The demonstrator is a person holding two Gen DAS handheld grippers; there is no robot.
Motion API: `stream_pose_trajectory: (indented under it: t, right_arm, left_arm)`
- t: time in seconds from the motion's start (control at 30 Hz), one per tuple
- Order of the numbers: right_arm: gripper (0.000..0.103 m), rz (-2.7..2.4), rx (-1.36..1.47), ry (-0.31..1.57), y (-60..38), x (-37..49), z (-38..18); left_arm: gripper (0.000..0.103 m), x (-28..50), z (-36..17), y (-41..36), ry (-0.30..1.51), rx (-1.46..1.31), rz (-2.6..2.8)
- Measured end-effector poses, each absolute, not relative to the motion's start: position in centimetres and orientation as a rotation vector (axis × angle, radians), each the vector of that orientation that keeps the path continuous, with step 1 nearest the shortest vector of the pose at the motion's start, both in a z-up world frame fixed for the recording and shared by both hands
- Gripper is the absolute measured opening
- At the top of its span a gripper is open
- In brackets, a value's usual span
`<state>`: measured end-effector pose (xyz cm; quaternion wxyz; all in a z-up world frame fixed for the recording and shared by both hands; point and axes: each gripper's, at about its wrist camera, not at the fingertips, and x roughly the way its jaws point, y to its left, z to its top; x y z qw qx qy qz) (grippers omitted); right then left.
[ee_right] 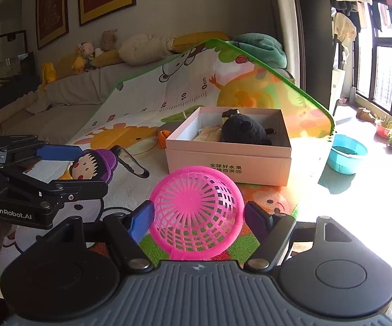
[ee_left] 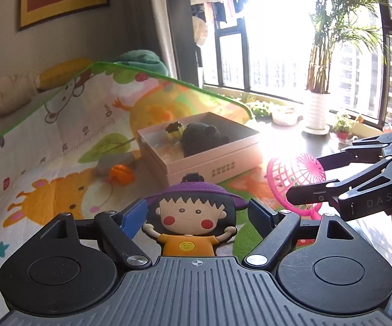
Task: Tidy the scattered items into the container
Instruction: 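Carry the keychain and pink scoop toward the pink box with both grippers, then drop the keychain and scoop into the pink box and open both grippers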
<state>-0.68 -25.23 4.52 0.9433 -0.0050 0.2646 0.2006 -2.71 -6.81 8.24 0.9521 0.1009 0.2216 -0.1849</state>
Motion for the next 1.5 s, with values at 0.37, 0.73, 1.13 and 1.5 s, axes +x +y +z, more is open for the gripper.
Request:
stream_pose_trajectory:
  t: [0.37, 0.73, 1.13, 1.5]
  right_arm:
    - [0.074, 0.428, 0.177, 0.492, -30.5, 6.7, 10.4]
    - [0.074, 0.316, -0.023, 0.385, -28.2, 22.4, 13.6]
    - [0.074, 0.454, -0.047, 0.701, -26.6, 28.8, 4.4]
    - [0.073, 0.370, 0.130, 0.674, -28.1, 28.6, 5.6]
  left_arm:
    - [0.086, 5.5, 12.7, -9.3, 0.359, 0.175, -0.415]
    - [0.086, 20.1, 8.2, -11.2, 0.425, 0.067, -0.379]
    - [0.098, 17.8, 5.3, -7.2, 0.530, 0.022, -0.428]
    - [0.103, 13.2, 3.4, -1.8, 0.600, -0.079, -0.283]
